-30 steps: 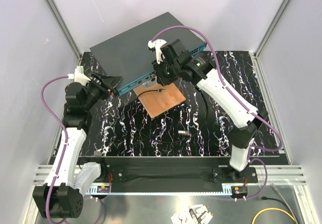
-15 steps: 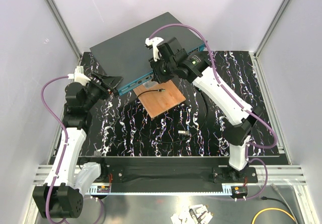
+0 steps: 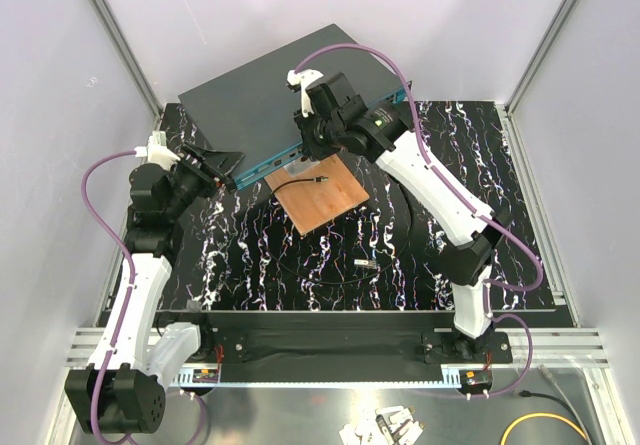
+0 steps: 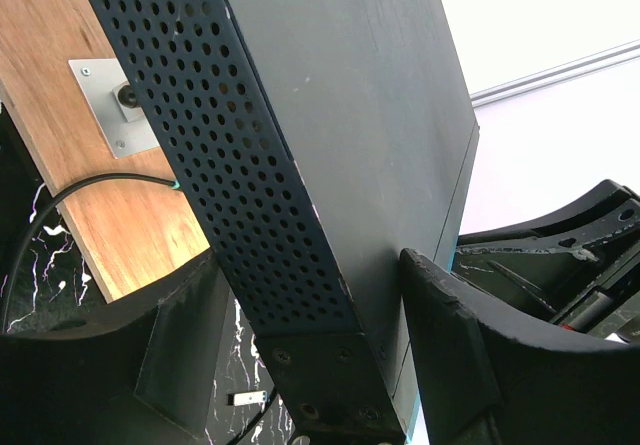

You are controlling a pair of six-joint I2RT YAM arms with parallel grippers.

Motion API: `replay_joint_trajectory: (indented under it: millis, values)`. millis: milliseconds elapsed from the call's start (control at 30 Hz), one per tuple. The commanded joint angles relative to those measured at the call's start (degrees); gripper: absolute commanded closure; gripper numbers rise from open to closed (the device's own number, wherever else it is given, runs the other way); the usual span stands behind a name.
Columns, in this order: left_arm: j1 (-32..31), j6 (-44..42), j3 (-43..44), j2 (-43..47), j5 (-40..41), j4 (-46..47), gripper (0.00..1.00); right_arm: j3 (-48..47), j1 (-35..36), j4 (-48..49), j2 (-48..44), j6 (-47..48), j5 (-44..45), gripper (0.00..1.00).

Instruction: Insert the plug into the switch port

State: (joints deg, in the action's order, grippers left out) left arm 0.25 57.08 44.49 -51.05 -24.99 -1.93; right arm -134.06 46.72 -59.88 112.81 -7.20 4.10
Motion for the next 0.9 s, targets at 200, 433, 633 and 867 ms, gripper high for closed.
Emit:
replay_joint_trajectory:
  millis: [200, 433, 633, 867]
  values:
    - [-2.71, -4.79, -0.72, -0.19, -4.36, 4.31, 0.78, 6.97, -0.05, 14.25, -3.92, -6.50, 7.33, 0.85]
    - [-3.50, -4.78, -1.51, -0.02, -4.36, 4.22, 0.80, 6.18, -0.14, 15.66, -2.08, -8.62, 8.74, 0.87]
    - [-4.12, -5.14, -2.39, 0.16, -4.01, 4.31, 0.83, 3.90, -0.23, 16.81, 0.21, -9.32, 9.00, 0.91]
    - [-4.65, -5.14, -2.65, -0.02, -4.10, 4.22, 0.84, 4.77, -0.49, 19.09, 0.74, -9.67, 10.14, 0.93]
